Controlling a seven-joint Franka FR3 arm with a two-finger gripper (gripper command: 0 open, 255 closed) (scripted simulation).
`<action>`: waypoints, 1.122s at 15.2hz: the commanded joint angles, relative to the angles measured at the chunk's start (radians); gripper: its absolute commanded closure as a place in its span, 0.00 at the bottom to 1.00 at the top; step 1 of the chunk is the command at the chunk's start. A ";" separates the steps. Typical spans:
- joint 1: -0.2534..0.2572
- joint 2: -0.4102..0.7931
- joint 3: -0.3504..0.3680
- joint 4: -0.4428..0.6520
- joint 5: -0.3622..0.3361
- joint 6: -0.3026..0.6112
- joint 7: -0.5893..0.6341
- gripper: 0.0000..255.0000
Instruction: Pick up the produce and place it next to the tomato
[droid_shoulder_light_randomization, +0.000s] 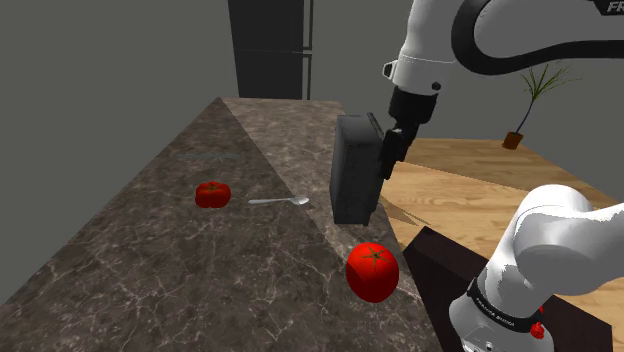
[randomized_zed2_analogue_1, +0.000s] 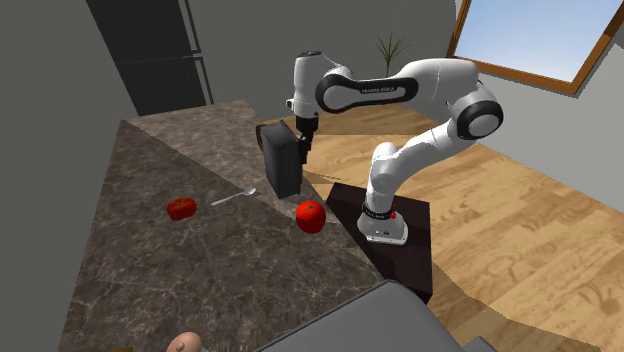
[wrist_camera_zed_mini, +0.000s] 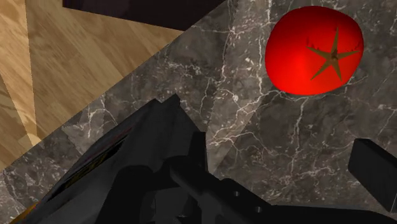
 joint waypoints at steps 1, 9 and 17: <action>0.023 0.004 0.049 -0.034 0.029 0.024 0.036 0.00; 0.115 0.057 0.229 -0.141 0.143 0.125 0.156 0.00; 0.134 0.088 0.274 -0.228 0.181 0.237 0.163 0.00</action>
